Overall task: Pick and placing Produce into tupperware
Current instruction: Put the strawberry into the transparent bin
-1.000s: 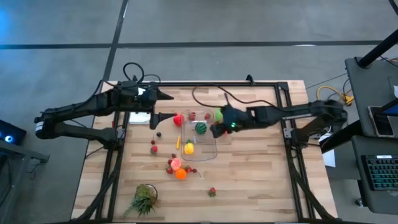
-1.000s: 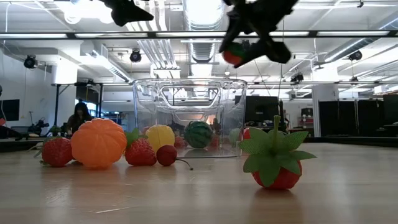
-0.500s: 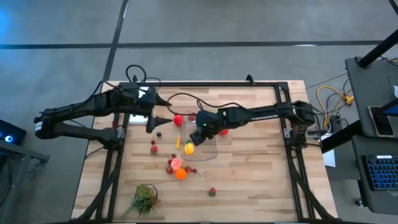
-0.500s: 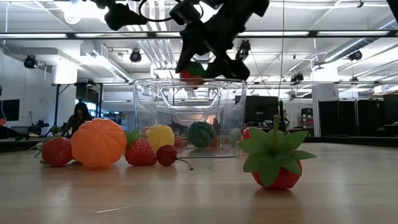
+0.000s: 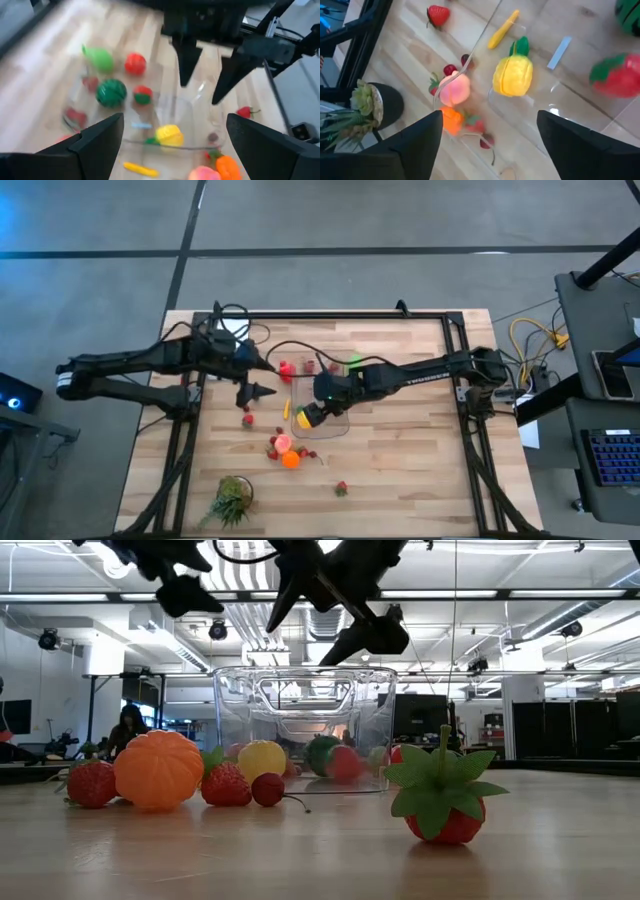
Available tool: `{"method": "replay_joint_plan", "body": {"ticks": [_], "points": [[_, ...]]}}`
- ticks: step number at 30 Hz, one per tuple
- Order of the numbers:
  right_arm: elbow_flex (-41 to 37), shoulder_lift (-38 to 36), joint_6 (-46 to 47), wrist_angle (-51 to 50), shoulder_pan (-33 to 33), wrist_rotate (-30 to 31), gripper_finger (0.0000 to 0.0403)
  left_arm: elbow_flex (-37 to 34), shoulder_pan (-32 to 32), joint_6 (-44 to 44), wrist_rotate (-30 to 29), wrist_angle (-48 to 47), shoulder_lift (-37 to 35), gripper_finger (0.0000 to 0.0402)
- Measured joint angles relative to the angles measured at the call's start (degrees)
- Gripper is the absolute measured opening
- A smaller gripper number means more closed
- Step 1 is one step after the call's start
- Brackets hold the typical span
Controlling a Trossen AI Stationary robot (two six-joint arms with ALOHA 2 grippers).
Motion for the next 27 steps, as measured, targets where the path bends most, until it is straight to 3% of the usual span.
{"method": "replay_joint_plan", "body": {"ticks": [9, 15, 19, 27], "points": [[5.08, -3.88, -7.35, -7.26, 1.02, 13.68, 0.0319, -6.67, -3.37, -18.17, -0.53, -0.21, -0.03, 0.0338], [8.88, -9.12, -10.16, -24.14, 4.04, 26.01, 0.0313, -9.02, -6.30, -33.28, -10.78, -4.66, -0.23, 0.0338], [8.33, -12.09, -8.12, -31.15, 6.47, 28.62, 0.0317, -9.08, -7.62, -42.88, -16.65, -14.21, 0.35, 0.0338], [4.36, -15.76, -7.87, -34.45, 8.21, 29.65, 0.0322, -9.08, -9.61, -56.69, -15.17, -19.43, 2.33, 0.0338]]}}
